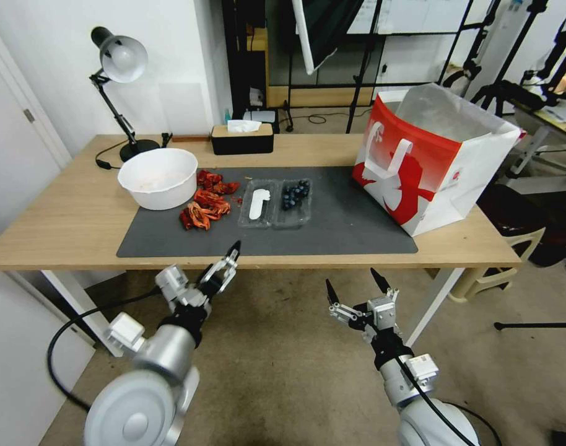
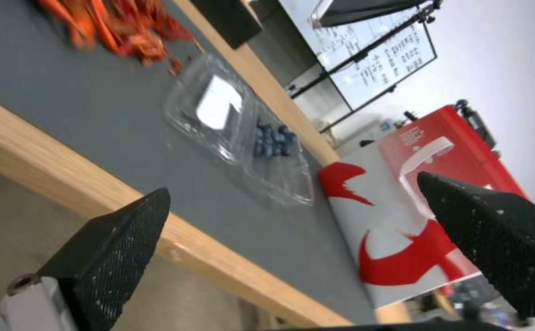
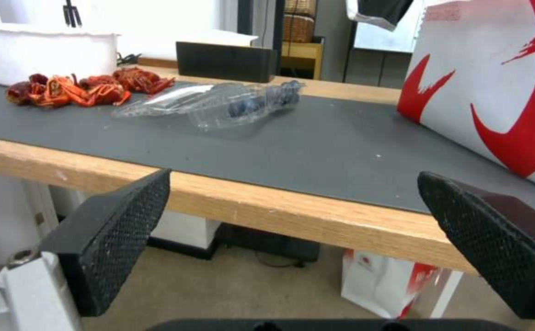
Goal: Close the takeout container lid, then place the container into the takeout bag.
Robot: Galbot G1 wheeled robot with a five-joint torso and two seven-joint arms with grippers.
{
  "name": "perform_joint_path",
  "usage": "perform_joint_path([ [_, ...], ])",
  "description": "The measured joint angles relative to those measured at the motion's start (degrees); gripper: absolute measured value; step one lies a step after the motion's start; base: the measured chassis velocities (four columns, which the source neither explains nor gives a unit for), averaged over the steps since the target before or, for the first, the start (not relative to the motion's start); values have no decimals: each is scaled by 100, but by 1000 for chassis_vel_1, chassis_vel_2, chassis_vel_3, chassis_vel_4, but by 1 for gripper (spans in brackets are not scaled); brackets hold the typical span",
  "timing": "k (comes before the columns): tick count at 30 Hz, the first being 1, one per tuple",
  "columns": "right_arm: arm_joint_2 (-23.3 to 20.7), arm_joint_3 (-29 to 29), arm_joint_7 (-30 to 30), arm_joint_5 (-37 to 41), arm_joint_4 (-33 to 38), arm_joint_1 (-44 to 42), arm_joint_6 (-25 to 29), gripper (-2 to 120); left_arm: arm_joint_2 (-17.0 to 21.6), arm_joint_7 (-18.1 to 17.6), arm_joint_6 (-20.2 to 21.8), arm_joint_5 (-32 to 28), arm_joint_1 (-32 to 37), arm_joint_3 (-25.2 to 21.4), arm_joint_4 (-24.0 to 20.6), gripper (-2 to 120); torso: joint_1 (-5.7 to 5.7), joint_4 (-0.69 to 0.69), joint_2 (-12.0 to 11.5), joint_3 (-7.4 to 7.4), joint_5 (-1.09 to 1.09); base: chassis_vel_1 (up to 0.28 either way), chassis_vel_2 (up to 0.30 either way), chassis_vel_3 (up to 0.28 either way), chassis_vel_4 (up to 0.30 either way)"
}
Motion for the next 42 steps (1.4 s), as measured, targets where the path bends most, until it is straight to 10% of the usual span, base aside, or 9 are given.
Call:
perform_joint_path([
  [15,24,141,-23,-49,101,-211,-71,100,-66,-444,-407,-785,-1763,752,1535,100,0,0,0,0,1,0,0,0,0],
  [42,150,262,0,-112,68,-230,-56,100,-296,-1173,-315,-1354,-3044,1336,2454,100,0,1,0,-1,2,0,0,0,0],
])
